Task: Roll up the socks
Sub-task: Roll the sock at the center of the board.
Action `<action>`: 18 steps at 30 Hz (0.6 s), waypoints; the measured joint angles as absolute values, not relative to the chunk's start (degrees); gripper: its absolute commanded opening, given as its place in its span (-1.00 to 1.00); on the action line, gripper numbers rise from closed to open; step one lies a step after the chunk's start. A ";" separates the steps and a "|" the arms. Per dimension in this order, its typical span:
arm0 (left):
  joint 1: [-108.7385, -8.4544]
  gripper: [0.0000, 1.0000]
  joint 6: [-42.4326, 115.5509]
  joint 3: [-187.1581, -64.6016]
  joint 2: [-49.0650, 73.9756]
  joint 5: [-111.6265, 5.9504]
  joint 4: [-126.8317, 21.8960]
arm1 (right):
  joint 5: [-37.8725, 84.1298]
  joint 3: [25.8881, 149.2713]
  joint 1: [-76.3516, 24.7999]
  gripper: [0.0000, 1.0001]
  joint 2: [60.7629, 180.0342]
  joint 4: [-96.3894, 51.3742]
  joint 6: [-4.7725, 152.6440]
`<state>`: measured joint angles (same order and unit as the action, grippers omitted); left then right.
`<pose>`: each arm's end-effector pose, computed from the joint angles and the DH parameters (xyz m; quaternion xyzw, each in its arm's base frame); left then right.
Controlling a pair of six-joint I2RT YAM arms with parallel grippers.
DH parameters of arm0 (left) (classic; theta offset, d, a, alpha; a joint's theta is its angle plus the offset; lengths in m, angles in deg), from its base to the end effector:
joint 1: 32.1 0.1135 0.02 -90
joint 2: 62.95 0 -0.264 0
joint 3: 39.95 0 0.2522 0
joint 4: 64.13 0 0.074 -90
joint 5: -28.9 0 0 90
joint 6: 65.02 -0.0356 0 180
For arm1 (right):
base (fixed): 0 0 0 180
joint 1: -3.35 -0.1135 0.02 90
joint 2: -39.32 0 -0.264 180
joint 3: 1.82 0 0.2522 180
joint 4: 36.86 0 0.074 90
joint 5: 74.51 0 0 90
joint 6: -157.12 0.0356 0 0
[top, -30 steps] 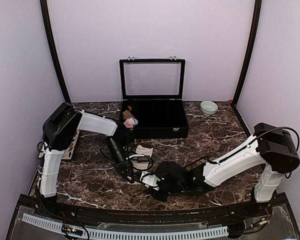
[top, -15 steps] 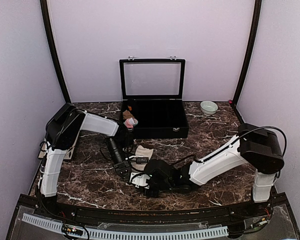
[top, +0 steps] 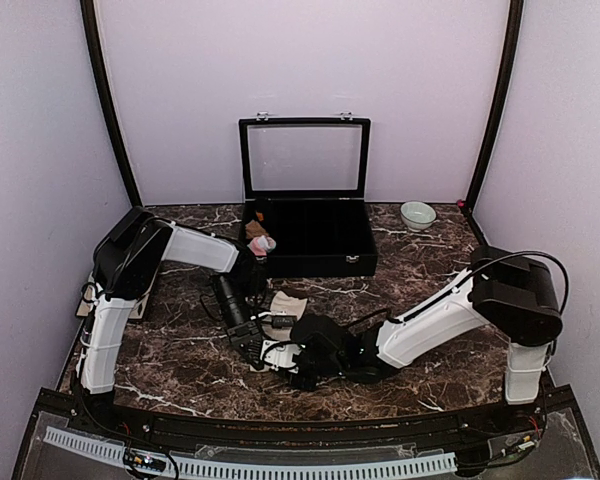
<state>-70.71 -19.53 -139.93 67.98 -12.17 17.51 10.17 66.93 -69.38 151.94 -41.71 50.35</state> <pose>0.2738 -0.2530 0.0933 -0.5315 -0.7217 0.4148 0.1571 0.1185 0.3699 0.1135 -0.6206 0.6544 0.1647 0.3993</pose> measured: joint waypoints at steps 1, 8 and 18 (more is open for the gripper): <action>-70.71 -0.56 -19.49 -139.93 67.98 -12.11 17.67 | 10.41 66.82 -69.38 -0.66 152.00 -42.02 50.39; -70.60 -0.55 -19.29 -139.95 67.98 -12.02 18.34 | 11.85 66.42 -69.38 -0.56 152.37 -43.40 52.03; -70.66 0.98 -17.98 -139.99 66.58 -9.05 22.02 | 14.45 65.55 -69.33 -0.83 151.19 -41.91 53.21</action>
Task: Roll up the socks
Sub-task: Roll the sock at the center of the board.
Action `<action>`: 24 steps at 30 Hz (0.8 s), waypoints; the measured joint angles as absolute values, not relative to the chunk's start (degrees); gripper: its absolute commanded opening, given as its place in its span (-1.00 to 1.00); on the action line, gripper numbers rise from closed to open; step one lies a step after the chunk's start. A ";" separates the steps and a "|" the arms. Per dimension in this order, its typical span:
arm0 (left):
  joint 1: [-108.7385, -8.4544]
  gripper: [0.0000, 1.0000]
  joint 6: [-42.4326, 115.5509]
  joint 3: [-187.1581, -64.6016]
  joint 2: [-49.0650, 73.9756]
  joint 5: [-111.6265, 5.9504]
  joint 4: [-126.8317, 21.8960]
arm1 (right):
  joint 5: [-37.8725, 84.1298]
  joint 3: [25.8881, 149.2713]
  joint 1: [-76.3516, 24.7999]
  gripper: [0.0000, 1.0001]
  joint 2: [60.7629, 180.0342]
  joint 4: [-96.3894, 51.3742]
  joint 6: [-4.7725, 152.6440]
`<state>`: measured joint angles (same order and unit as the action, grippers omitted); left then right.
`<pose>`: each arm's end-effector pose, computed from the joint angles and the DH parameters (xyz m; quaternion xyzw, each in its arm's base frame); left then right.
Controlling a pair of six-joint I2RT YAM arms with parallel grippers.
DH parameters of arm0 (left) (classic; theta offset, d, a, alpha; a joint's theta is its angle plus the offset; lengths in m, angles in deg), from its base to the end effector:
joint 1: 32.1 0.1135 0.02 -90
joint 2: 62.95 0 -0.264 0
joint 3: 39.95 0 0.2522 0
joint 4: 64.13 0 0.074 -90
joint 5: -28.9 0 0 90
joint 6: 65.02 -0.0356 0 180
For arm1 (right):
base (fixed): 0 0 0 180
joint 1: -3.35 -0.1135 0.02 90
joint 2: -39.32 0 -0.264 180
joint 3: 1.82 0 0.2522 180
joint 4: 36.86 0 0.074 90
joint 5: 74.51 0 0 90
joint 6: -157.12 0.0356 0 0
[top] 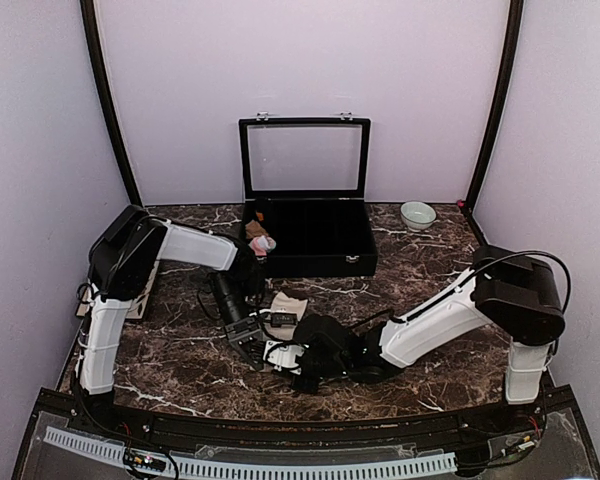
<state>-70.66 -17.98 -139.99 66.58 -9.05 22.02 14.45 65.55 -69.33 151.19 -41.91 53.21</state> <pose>0.2687 -0.2501 0.1065 -0.4983 -0.7272 0.4352 0.1828 0.1146 0.3653 0.1121 -0.6173 0.6608 0.2023 0.3760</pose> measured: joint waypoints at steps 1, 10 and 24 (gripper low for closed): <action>-70.86 0.98 -17.74 -139.18 65.19 -8.72 22.06 | 15.02 65.68 -69.29 -0.85 151.35 -41.89 53.86; -68.54 0.98 -16.34 -127.93 52.16 -17.77 9.27 | 23.21 68.43 -68.53 -0.97 156.37 -47.31 59.02; -61.16 0.98 -16.76 -105.19 17.93 -37.72 -14.18 | 37.97 69.05 -62.58 -0.96 158.14 -47.97 70.45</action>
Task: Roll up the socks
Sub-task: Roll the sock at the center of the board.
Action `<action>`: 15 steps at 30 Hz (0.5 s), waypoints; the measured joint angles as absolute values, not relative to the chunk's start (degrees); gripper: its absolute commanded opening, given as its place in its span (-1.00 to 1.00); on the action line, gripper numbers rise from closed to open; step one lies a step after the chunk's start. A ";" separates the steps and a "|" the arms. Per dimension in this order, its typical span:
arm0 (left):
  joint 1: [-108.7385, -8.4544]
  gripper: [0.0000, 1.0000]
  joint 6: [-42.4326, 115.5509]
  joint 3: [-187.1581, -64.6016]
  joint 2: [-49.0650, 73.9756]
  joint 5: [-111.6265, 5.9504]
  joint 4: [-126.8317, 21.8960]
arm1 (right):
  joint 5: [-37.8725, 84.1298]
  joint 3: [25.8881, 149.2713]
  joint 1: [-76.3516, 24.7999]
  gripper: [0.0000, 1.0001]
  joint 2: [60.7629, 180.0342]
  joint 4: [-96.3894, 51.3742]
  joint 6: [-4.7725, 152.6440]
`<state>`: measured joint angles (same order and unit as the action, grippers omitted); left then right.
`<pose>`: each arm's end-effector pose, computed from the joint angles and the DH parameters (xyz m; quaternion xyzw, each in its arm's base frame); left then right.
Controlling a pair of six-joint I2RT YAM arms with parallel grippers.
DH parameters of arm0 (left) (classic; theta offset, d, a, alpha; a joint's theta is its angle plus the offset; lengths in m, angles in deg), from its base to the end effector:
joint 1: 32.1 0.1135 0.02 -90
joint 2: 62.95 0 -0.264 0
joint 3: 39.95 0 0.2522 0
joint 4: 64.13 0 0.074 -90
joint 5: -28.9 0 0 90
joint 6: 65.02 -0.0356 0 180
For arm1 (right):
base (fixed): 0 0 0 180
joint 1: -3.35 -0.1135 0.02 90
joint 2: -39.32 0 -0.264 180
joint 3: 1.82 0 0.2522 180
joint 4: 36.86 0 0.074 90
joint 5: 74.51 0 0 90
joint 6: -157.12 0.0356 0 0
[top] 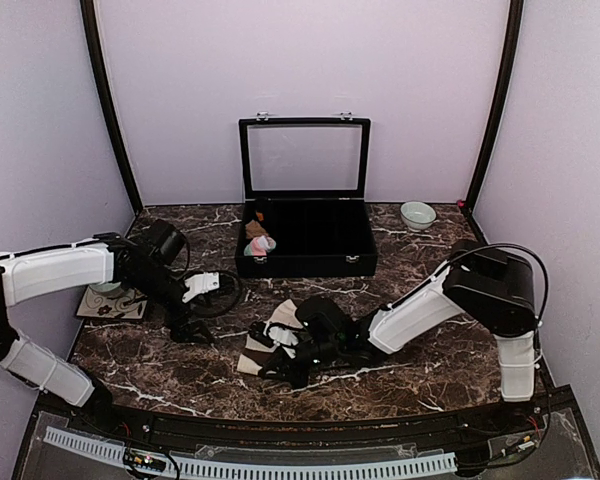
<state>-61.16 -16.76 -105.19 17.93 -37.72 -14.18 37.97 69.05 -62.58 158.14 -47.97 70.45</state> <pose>0.2249 -0.1411 0.2090 0.5894 0.7554 -0.1740 0.2276 0.1514 0.3724 0.0934 -0.5302 0.7042 0.3928 0.2621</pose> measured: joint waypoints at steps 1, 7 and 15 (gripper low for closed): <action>-61.16 0.98 -17.83 -104.21 15.75 -37.46 -14.77 | 38.80 69.16 -62.27 -0.96 158.34 -47.99 71.20; -62.86 0.98 -26.44 -102.48 11.13 -32.67 -14.94 | 46.01 70.36 -59.67 -0.96 160.59 -47.83 77.99; -78.47 0.76 -29.13 -102.64 19.24 -33.94 -15.97 | 54.32 71.45 -56.70 -0.95 163.15 -48.80 85.23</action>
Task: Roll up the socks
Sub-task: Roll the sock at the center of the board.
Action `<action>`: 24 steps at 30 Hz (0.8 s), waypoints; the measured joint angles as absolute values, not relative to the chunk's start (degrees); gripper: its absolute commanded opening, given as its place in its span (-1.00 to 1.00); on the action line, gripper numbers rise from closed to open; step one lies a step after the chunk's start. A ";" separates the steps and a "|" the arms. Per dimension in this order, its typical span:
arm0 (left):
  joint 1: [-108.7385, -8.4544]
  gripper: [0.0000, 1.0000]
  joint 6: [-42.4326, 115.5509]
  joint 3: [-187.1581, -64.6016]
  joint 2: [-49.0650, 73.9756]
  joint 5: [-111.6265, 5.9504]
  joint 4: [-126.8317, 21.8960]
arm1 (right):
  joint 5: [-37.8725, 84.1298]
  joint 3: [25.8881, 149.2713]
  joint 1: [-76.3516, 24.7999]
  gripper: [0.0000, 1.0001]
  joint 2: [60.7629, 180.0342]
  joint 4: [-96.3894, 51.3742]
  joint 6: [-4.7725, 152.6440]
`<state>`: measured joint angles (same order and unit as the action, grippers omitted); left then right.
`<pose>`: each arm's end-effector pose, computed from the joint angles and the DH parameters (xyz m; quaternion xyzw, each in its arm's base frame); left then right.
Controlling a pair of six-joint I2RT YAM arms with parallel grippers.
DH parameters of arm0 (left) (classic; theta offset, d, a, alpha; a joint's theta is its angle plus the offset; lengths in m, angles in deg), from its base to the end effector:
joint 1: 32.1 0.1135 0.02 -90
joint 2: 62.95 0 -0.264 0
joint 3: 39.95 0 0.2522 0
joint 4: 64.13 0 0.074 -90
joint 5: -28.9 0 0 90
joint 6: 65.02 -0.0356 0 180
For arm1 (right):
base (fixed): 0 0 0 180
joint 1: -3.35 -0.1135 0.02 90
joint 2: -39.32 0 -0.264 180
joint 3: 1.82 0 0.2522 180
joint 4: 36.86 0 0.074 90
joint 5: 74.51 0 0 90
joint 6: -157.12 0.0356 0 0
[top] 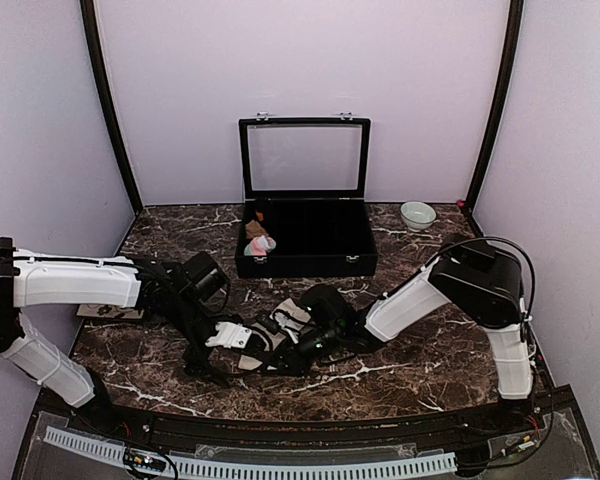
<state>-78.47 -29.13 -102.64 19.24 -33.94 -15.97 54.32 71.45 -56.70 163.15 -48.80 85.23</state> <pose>0.1690 -0.2009 0.1931 0.7622 0.5749 -0.2171 0.2034 0.1837 0.3635 0.0745 -0.4387 0.7420 0.4903 0.1285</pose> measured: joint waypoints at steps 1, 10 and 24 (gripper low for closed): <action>-79.45 0.69 -29.30 -102.72 19.57 -33.96 -16.32 | 54.56 71.49 -56.55 -0.95 163.17 -48.58 85.54; -81.94 0.42 -30.13 -102.07 21.95 -35.65 -21.63 | 56.04 72.50 -56.02 -0.95 163.30 -46.79 86.93; -82.53 0.13 -29.89 -100.74 29.08 -44.43 -28.50 | 58.10 73.20 -55.48 -0.94 163.89 -45.76 87.90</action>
<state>-82.53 -29.89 -100.74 29.08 -44.43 -28.50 58.10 73.20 -55.48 163.89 -45.76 87.90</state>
